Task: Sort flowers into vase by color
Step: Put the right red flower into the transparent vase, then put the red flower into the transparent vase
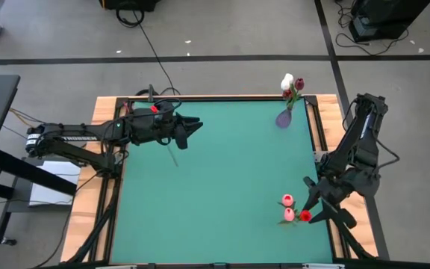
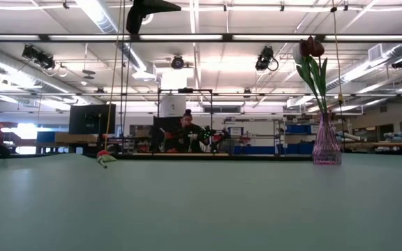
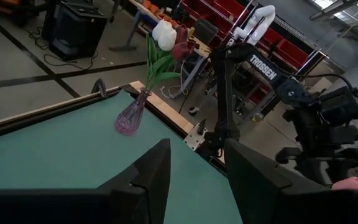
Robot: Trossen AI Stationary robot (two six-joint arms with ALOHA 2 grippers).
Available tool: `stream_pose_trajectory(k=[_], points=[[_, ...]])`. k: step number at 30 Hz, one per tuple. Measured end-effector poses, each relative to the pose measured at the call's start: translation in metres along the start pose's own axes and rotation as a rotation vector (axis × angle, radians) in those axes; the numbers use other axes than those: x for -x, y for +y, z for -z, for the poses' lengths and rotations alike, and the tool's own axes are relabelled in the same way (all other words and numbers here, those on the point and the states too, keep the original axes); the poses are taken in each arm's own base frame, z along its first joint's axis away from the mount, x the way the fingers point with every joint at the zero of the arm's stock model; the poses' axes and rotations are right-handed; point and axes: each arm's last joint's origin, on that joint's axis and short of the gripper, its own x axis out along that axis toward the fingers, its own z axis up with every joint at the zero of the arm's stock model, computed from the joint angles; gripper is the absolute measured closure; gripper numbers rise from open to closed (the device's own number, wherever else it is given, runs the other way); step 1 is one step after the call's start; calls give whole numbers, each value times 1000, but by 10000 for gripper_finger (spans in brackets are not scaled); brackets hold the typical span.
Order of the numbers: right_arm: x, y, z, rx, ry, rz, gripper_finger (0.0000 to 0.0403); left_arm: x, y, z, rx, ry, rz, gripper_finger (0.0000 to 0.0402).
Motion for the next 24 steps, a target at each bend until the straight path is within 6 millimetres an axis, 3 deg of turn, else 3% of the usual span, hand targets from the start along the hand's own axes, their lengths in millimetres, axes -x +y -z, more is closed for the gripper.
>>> stream_pose_trajectory(k=[5, 12, 19, 24], points=[[8, -4, 1, -31, 125, 74, 225, 0, 1, 1, -3, 14, -11, 246], [22, 0, -13, -44, 135, 131, 225, 0, 6, 8, 67, 66, -75, 246], [31, -4, -27, -99, -29, 318, 225, 1, 20, 23, 159, 156, -273, 246], [31, -8, -34, -124, -169, 407, 225, 3, 37, 37, 284, 163, -526, 246]])
